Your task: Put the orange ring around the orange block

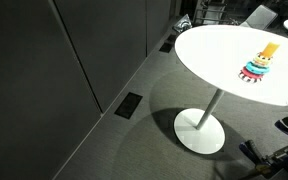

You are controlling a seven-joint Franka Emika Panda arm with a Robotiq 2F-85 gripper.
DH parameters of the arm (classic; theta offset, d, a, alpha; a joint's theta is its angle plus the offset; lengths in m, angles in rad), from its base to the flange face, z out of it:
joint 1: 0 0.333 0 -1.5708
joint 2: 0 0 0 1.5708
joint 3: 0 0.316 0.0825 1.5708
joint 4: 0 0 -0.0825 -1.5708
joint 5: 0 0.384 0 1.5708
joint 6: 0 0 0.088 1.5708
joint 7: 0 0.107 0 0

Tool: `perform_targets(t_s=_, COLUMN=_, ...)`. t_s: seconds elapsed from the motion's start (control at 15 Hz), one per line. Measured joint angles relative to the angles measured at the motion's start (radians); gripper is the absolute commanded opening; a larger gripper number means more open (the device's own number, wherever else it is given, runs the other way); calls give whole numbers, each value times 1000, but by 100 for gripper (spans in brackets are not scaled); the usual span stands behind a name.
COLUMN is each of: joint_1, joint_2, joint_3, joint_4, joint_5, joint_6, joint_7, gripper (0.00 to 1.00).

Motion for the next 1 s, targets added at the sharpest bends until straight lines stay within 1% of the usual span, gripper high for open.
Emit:
perform_targets(t_s=0.07, joint_1=4, joint_2=-9, joint_3=0, joint_4=-2, joint_5=0, joint_6=-4, joint_7=0, gripper=38)
perform_targets(t_s=0.13, joint_1=5, joint_2=-15, joint_3=-1, joint_4=-3, joint_5=0, joint_6=-10, joint_7=0, gripper=40)
perform_targets(t_s=0.2, joint_1=5, joint_2=-18, joint_3=-3, joint_4=-3, joint_5=0, joint_6=-15, joint_7=0, gripper=45)
perform_targets(t_s=0.33, joint_1=3, joint_2=-19, joint_3=-10, joint_4=-3, joint_5=0, joint_6=-21, joint_7=0, gripper=63)
perform_targets(t_s=0.4, joint_1=2, joint_2=-19, joint_3=-15, joint_4=-3, joint_5=0, joint_6=-23, joint_7=0, gripper=69)
perform_targets(t_s=0.47, joint_1=1, joint_2=-19, joint_3=-19, joint_4=-3, joint_5=0, joint_6=-25, joint_7=0, gripper=78)
perform_targets(t_s=0.6, joint_1=-5, joint_2=-18, joint_3=-23, joint_4=-3, joint_5=0, joint_6=-30, joint_7=0, gripper=93)
perform_targets(t_s=0.67, joint_1=-9, joint_2=-17, joint_3=-25, joint_4=-3, joint_5=0, joint_6=-34, joint_7=0, gripper=99)
perform_targets(t_s=1.0, joint_1=-23, joint_2=4, joint_3=-25, joint_4=-1, joint_5=0, joint_6=-42, joint_7=0, gripper=100)
